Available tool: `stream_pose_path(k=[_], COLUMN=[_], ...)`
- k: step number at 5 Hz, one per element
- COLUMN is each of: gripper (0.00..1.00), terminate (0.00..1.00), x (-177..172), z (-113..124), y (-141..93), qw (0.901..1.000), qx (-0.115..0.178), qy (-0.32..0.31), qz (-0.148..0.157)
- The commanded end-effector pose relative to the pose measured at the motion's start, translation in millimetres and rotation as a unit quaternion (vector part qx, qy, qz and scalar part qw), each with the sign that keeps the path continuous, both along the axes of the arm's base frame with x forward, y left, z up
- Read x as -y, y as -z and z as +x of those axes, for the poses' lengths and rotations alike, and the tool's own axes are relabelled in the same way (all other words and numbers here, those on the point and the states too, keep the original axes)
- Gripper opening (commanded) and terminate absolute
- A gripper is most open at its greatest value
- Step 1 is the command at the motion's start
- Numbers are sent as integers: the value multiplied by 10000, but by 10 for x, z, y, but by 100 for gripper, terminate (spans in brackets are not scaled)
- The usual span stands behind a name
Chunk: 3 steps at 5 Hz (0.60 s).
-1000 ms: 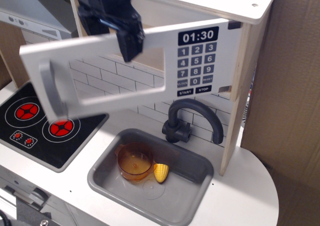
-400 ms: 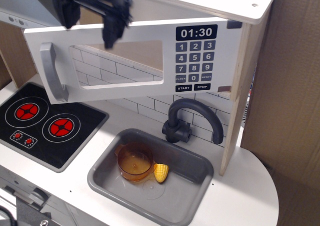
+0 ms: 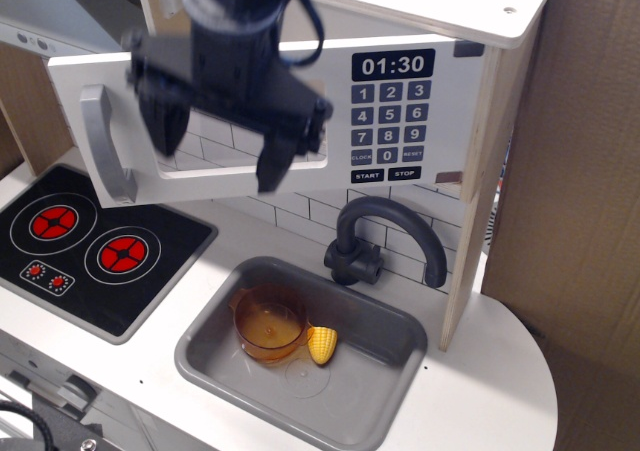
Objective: Close microwave
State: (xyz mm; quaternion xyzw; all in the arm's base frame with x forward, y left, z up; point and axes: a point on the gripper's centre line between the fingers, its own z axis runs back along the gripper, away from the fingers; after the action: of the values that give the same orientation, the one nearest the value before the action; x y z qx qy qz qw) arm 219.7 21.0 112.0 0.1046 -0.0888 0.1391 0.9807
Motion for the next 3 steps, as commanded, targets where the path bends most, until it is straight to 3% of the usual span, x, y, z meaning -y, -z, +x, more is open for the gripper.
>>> stream_pose_path(k=[1,3], gripper=[100,100], terminate=[0,0], x=[-109,-326], z=[436,756], y=[368,394], qw=[9967,9969], qx=[17,622], qy=[114,412], qz=[-808,-237])
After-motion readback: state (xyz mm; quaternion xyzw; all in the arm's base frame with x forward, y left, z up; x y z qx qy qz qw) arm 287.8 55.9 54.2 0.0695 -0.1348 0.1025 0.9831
